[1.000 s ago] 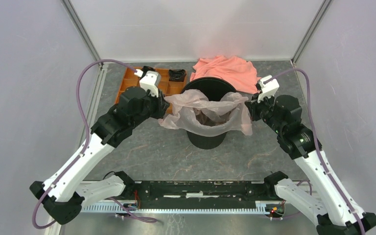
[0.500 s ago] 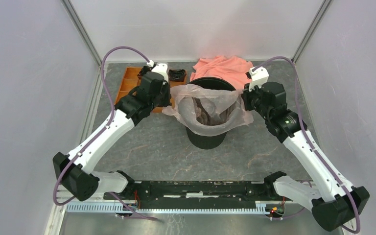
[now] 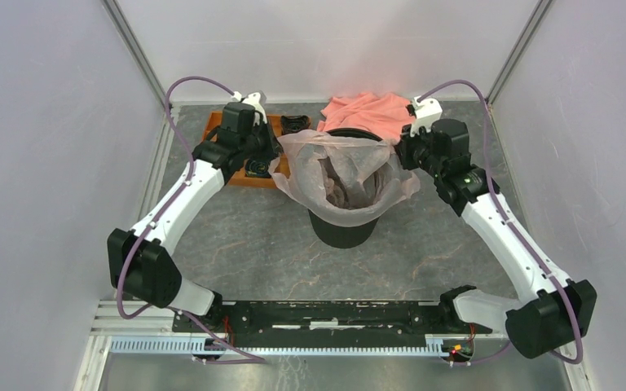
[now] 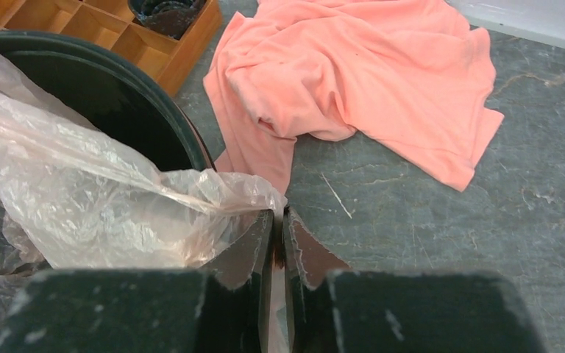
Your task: Put the trash bags into the trash bin
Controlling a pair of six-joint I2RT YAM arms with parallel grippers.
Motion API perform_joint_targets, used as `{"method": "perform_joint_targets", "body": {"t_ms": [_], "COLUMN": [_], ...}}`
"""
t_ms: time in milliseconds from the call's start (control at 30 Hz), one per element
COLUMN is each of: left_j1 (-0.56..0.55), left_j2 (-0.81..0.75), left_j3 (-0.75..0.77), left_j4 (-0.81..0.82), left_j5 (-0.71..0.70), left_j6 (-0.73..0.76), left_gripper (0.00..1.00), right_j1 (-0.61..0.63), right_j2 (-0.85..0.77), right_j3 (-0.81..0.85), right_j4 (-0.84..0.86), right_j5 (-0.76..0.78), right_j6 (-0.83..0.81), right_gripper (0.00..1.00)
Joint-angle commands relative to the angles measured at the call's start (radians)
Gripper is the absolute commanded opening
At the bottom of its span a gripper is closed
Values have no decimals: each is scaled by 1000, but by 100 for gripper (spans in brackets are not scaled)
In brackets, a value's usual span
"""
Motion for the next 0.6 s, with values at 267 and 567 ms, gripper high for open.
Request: {"method": "perform_joint_targets", "body": {"t_ms": [267,567], "left_j1": [23,24], "left_j2": [-22,118], "left_j3": [31,120], "left_j4": [146,149], "left_j5": [93,142], "left_j6": [-100,-177], "left_gripper": [3,9], "right_j1": [-126,-142], "right_j2": [109,151], "right_j3": [45,-36], "right_j4": [152,212], "right_j5": [-180,-253], "right_j6": [69,102], "right_gripper": [21,21]}}
